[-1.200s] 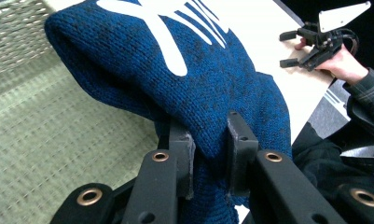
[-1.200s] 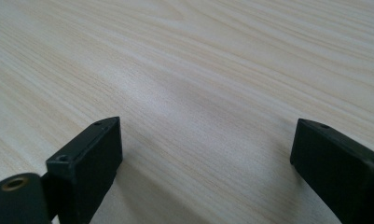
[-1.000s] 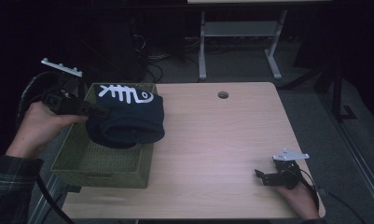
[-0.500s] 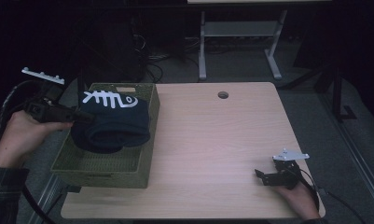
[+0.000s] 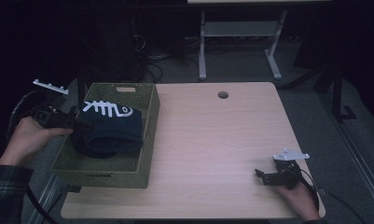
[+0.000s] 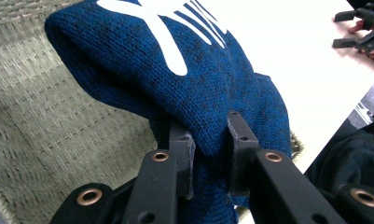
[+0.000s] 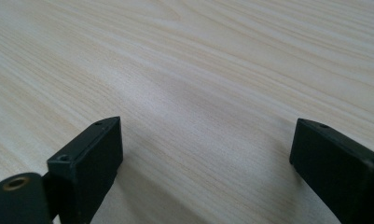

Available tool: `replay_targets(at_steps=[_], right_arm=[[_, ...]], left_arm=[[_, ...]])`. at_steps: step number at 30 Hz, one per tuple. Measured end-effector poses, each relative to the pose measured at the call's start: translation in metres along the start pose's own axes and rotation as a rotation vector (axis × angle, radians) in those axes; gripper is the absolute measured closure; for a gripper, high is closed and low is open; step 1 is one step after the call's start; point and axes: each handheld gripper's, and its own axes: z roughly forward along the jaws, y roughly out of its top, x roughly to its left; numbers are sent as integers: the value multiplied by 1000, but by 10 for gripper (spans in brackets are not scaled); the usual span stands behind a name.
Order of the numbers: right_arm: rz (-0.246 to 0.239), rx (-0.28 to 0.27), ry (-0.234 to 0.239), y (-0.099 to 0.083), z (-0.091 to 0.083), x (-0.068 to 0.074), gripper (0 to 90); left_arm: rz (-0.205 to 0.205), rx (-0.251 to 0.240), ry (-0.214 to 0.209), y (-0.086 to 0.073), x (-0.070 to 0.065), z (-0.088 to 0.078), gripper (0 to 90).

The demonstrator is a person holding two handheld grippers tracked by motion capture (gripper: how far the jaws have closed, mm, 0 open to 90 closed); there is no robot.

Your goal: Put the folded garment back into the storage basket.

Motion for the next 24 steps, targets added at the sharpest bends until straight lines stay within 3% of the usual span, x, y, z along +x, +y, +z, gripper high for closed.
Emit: replay_targets(at_steps=[5,13,24], right_arm=[[0,0,-1,0,0,0,90],[6,1,-3,0,0,0,91],[18,0,-17,1,1,0,91]], left_arm=[[18,10,-44,-3,10,8,762],[48,29,-78,-6,24,16,762],[42,83,-79,-8,42,37,762]])
